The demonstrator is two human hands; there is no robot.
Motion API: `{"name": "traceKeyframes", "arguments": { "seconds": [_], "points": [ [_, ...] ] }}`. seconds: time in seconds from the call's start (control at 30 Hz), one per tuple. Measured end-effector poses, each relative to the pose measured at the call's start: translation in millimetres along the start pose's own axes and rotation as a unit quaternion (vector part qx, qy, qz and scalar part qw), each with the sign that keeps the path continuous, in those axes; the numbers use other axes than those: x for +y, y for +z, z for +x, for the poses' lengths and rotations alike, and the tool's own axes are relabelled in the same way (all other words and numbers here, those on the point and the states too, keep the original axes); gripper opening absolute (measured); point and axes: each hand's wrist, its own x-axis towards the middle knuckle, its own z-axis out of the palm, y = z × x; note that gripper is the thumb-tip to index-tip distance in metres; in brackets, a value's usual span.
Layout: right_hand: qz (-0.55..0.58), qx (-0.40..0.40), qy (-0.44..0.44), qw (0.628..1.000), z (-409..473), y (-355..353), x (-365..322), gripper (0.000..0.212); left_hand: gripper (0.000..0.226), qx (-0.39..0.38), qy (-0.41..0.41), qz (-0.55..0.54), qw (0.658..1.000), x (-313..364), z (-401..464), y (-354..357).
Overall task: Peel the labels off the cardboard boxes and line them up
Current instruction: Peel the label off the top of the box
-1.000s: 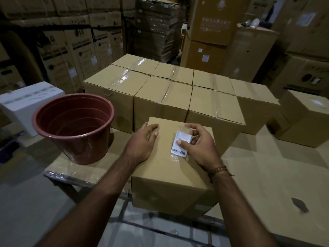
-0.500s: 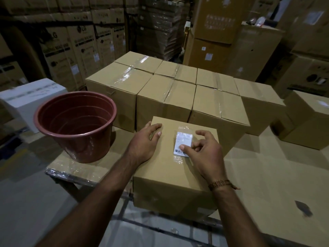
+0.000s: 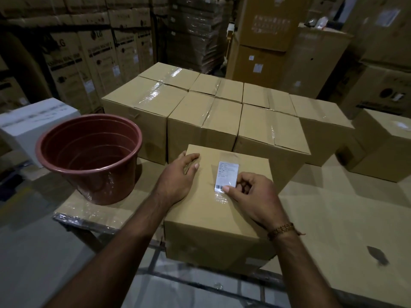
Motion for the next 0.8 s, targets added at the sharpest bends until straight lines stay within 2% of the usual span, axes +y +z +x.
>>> {"name": "traceKeyframes", "arguments": {
  "seconds": [0.4,0.8],
  "points": [
    [-0.049,-0.045,0.0,0.998,0.8,-3.0,4.0,0.032,0.043,-0.005,-0.004,0.0,1.0,1.8,-2.5,-0.4],
    [-0.018,-0.057,0.007,0.998,-2.5,-6.7,4.1,0.03,0.043,-0.001,-0.001,0.002,1.0,2.1,-3.4,0.4]
  ]
}}
